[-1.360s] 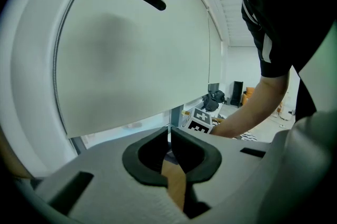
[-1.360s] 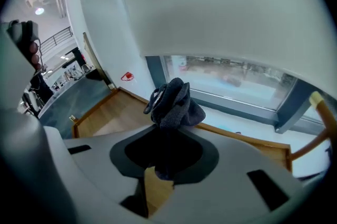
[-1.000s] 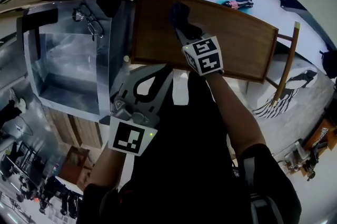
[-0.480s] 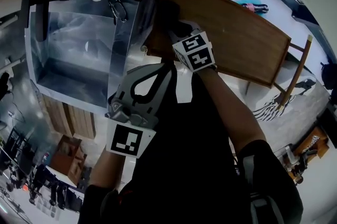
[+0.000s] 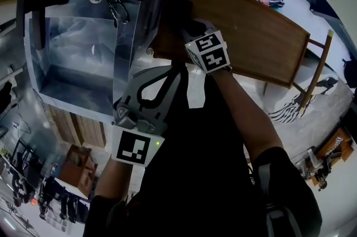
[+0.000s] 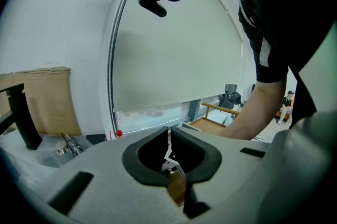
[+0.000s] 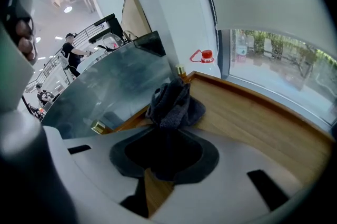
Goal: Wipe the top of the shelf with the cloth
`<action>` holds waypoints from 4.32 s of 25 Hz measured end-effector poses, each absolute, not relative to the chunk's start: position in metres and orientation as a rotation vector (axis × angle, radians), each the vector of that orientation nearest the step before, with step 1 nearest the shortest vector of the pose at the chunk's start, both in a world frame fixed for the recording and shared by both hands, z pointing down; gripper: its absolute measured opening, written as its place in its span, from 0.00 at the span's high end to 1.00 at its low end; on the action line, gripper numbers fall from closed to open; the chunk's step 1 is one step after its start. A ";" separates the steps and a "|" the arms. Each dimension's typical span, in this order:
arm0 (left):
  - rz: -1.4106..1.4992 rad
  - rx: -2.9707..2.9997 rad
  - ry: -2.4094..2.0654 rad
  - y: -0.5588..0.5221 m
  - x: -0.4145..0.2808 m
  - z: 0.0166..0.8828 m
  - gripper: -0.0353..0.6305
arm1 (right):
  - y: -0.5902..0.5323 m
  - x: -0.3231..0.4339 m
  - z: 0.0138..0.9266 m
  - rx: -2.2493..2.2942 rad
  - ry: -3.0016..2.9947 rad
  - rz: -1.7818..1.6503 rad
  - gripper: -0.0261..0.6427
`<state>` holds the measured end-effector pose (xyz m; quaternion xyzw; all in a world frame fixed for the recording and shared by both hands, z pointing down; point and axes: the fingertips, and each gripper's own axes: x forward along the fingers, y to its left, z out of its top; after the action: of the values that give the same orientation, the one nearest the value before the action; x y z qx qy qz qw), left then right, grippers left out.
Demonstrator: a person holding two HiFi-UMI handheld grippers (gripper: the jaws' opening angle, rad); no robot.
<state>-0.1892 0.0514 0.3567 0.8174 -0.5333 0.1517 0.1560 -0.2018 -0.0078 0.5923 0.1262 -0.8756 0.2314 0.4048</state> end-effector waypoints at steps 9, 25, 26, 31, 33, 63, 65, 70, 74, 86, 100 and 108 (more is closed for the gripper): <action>0.457 2.388 -1.475 0.038 -0.161 0.354 0.90 | -0.019 -0.160 0.595 0.389 -2.195 0.618 0.84; 0.491 2.495 -1.339 0.011 -0.089 0.349 0.90 | -0.045 -0.066 0.599 0.542 -2.152 0.684 0.84; 0.491 2.501 -1.331 0.008 -0.083 0.348 0.90 | -0.047 -0.060 0.599 0.553 -2.154 0.688 0.84; 0.501 2.534 -1.276 0.000 -0.056 0.349 0.90 | -0.057 -0.030 0.600 0.606 -2.148 0.711 0.84; 0.505 2.551 -1.253 -0.005 -0.044 0.349 0.90 | -0.061 -0.017 0.600 0.627 -2.144 0.719 0.84; 0.552 2.747 -0.927 -0.056 0.113 0.343 0.90 | -0.118 0.202 0.598 1.029 -1.997 0.840 0.84; 0.552 2.753 -0.911 -0.058 0.121 0.343 0.90 | -0.121 0.214 0.598 1.048 -1.989 0.841 0.84; 0.547 2.767 -0.885 -0.062 0.137 0.341 0.90 | -0.124 0.235 0.596 1.071 -1.964 0.827 0.84; 0.540 2.777 -0.880 -0.065 0.143 0.339 0.90 | -0.126 0.250 0.595 1.092 -1.942 0.821 0.84; 0.483 2.754 -0.995 -0.060 0.112 0.329 0.90 | -0.125 0.222 0.567 1.034 -1.997 0.726 0.84; 0.473 2.552 -1.336 -0.007 -0.049 0.328 0.90 | -0.070 0.010 0.549 0.657 -2.161 0.648 0.84; 0.451 2.416 -1.498 0.033 -0.132 0.337 0.90 | -0.014 -0.103 0.556 0.402 -2.202 0.581 0.84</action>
<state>-0.1317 0.0334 0.3370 0.8321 -0.5160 0.1553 0.1314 -0.1028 -0.0141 0.5562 0.1591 -0.8717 0.2298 0.4026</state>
